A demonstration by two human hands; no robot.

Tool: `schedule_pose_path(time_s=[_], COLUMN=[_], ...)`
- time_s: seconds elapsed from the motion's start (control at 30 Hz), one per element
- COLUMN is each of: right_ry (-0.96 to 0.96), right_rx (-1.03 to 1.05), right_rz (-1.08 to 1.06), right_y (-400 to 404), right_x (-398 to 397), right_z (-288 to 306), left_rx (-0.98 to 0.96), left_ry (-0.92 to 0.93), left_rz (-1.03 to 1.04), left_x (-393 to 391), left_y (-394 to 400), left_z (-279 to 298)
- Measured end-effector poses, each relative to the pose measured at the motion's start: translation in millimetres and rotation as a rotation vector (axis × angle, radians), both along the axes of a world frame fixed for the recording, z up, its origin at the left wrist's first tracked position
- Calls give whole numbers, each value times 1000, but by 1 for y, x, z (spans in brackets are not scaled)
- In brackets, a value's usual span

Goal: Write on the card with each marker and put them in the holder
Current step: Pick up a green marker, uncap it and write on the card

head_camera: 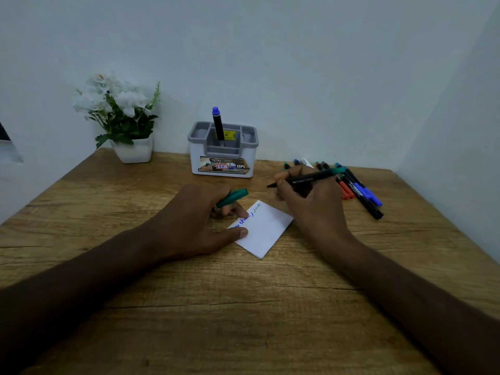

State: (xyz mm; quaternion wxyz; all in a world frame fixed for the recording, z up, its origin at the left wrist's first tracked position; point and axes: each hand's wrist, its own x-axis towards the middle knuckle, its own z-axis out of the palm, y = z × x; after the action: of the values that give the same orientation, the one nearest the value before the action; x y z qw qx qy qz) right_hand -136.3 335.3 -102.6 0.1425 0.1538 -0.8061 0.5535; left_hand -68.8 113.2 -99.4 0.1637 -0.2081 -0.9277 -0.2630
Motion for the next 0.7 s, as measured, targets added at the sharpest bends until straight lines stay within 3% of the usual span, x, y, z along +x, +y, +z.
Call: schedule_pose_path(time_s=[0.2, 0.4, 0.7], right_ry=[-260, -230, -98], right_rx=[-275, 118, 226], right_rz=[281, 376, 326], right_y=[3, -2, -11], right_x=[26, 36, 40], right_z=[6, 5, 2], left_rx=[-3, 26, -62], left_ry=[-42, -41, 11], left_rz=[-23, -58, -31], left_x=[-2, -4, -9], left_y=[-9, -11, -16], left_z=[0, -3, -8])
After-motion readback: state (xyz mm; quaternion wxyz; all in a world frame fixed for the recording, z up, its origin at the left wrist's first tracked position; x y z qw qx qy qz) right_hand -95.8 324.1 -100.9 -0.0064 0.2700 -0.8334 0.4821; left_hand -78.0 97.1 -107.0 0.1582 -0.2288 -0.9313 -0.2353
